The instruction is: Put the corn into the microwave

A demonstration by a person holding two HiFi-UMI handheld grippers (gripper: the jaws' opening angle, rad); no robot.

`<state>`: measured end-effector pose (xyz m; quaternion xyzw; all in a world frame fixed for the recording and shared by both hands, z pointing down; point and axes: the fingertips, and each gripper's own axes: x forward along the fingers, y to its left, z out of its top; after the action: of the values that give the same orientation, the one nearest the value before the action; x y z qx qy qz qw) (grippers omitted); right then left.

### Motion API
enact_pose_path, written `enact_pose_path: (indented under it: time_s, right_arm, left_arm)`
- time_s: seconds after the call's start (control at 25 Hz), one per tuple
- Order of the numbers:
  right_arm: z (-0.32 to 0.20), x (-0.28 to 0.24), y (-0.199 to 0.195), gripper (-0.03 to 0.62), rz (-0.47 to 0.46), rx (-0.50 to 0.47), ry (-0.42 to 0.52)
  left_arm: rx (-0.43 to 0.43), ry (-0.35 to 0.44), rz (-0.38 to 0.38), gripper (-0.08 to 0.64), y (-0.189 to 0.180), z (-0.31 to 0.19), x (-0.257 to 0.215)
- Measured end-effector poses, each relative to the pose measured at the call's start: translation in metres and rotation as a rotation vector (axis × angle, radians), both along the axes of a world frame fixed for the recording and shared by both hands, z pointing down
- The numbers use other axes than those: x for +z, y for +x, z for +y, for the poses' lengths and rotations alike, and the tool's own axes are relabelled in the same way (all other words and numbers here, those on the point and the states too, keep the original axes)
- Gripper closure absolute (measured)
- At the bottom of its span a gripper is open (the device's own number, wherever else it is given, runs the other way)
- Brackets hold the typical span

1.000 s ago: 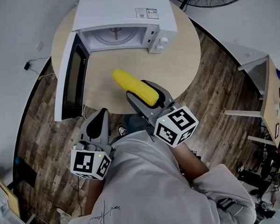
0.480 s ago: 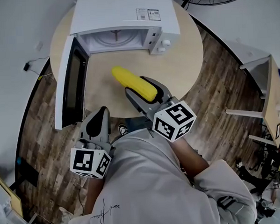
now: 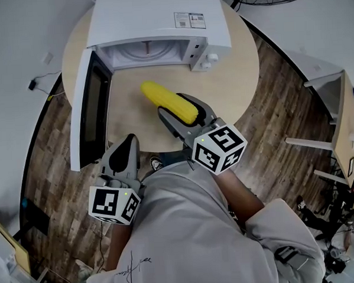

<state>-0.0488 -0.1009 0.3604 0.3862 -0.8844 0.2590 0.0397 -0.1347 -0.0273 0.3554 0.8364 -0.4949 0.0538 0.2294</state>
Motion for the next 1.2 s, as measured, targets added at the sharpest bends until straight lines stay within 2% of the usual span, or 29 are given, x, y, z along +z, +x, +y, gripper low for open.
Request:
enact_pose_path:
  time_s: [0.28, 0.76, 1.0, 1.2]
  right_arm:
    - [-0.013, 0.005, -0.005, 0.331, -0.007, -0.002, -0.014]
    - [-0.033, 0.021, -0.008, 0.331, -0.029, -0.001, -0.04]
    - [-0.045, 0.029, -0.006, 0.331, -0.023, 0.009, -0.046]
    - [-0.055, 0.038, -0.002, 0.331, -0.015, 0.024, -0.054]
  left_arm:
    - [0.007, -0.012, -0.002, 0.571, -0.002, -0.008, 0.0]
    - [0.014, -0.05, 0.041, 0.571, 0.005, -0.018, 0.006]
    - [0.022, -0.037, -0.017, 0.571, 0.006, -0.024, 0.006]
    - [0.036, -0.039, -0.019, 0.571, 0.013, -0.026, 0.006]
